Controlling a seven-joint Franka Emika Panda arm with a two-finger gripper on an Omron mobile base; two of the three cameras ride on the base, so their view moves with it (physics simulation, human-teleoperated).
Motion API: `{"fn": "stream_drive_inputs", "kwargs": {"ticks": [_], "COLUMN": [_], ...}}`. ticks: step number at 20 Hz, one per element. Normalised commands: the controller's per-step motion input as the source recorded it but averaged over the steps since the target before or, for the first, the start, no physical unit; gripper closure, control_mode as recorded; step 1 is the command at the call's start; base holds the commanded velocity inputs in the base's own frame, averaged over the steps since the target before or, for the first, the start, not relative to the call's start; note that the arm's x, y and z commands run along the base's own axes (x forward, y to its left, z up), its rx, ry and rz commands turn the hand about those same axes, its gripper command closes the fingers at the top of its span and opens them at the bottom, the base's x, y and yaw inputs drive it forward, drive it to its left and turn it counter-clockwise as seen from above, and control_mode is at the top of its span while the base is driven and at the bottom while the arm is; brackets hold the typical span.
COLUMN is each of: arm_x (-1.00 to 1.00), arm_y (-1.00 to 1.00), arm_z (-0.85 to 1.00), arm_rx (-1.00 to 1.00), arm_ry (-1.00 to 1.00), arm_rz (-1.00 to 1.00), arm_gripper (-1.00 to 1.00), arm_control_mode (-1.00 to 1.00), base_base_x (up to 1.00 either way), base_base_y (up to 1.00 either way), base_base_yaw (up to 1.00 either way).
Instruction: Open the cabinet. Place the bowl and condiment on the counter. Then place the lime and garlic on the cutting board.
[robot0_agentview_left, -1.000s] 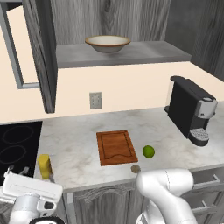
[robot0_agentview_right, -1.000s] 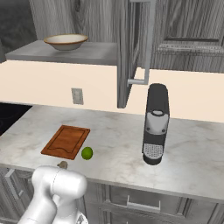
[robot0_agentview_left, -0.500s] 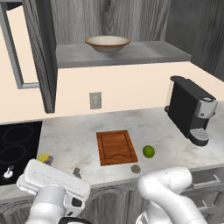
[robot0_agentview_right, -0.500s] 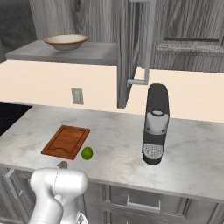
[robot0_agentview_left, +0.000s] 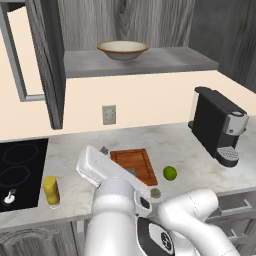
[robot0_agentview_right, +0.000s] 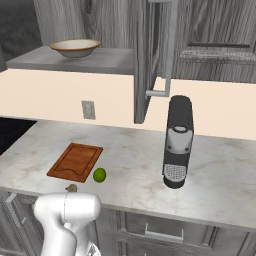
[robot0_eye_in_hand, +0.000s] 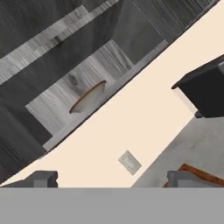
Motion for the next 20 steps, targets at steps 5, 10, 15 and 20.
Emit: {"fn": "stream_drive_inputs", "kwargs": {"ticks": [5,10,15,20], "arm_x": [0.02,0.11,0.25,0.38], "arm_y": [-0.8,-0.68,-0.58,-0.37], "arm_z": [0.65,0.48,0.4,0.36], "arm_rx": [0.27,0.23,0.23,0.21], "arm_ry": [0.0,0.0,0.0,0.0], "arm_rz": [0.03,0.03,0.06,0.02], "arm_gripper": [-1.0,-1.0,-1.0,-1.0], "arm_control_mode": [-1.0,-1.0,-1.0,-1.0], "base_base_x": [0.0,0.0,0.0,0.0], "base_base_y": [0.0,0.0,0.0,0.0], "base_base_yaw": [0.0,0.0,0.0,0.0]}}
